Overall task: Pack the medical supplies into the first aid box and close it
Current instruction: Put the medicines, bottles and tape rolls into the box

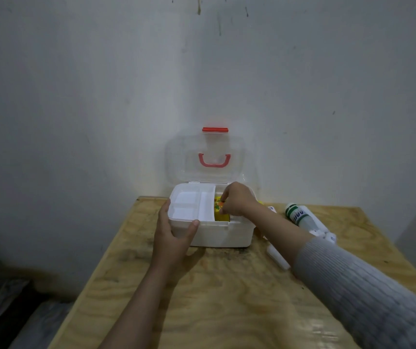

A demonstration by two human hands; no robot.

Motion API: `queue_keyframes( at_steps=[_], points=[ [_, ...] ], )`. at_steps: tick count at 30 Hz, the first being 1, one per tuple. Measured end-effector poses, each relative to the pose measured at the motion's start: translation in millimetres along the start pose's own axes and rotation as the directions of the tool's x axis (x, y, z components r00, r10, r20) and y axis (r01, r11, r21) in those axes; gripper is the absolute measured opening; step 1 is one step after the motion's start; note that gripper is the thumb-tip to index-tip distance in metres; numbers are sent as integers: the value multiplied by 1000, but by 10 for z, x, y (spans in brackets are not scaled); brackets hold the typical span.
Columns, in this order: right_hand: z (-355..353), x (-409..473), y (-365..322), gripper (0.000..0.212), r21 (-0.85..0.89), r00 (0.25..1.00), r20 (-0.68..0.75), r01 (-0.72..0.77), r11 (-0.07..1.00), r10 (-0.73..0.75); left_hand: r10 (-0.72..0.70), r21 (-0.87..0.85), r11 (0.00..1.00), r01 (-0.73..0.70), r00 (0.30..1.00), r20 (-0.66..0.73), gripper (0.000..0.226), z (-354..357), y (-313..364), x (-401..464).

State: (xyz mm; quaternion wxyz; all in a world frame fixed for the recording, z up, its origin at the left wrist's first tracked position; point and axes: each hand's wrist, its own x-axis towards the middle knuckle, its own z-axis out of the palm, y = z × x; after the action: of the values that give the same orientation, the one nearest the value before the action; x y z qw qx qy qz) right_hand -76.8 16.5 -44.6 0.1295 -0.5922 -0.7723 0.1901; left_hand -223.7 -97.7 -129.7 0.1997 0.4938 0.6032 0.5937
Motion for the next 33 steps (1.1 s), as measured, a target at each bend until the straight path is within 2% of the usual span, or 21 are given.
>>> queue_keyframes(
  at_steps=[2,6,13,15,17,19,22,24,26,30,33],
  points=[
    [43,7,-2,30,-3,996,75,-43,999,43,1,-3,1000,-1,1000,-9,86,0,-4,-4],
    [19,37,56,41,143,981,146,-151,978,130,5,12,1000,-5,1000,-19,85,10,-25,13],
    [-59,-2,46,38,178,975,190,-148,973,114,9,14,1000,-9,1000,-20,82,5,-21,14],
    [-210,-60,44,38,186,985,163,-91,978,61,12,12,1000,-11,1000,-15,83,4,-1,2],
    [-433,-173,93,36,272,998,68,-28,962,10,13,4,1000,-13,1000,-13,82,5,12,-6],
    [-673,-347,219,32,372,1000,-14,14,928,-9,19,0,1000,-19,1000,-18,79,3,10,-1],
    [-934,-667,533,20,435,998,-53,38,899,-17,24,7,1000,-24,999,-24,76,0,-15,17],
    [-1010,-857,764,16,373,996,-82,53,926,-24,29,8,1000,-29,999,-27,76,2,-27,17],
    [-1017,-983,1014,18,229,996,-85,53,972,-34,32,13,999,-31,999,-31,76,9,-40,18],
    [-896,-1093,1464,30,-18,998,-49,27,999,-28,33,31,999,-31,998,-56,78,24,-58,35],
    [-773,-1063,1629,43,-34,998,-11,66,997,-67,36,50,998,-32,997,-73,79,31,-72,37]
  ],
)
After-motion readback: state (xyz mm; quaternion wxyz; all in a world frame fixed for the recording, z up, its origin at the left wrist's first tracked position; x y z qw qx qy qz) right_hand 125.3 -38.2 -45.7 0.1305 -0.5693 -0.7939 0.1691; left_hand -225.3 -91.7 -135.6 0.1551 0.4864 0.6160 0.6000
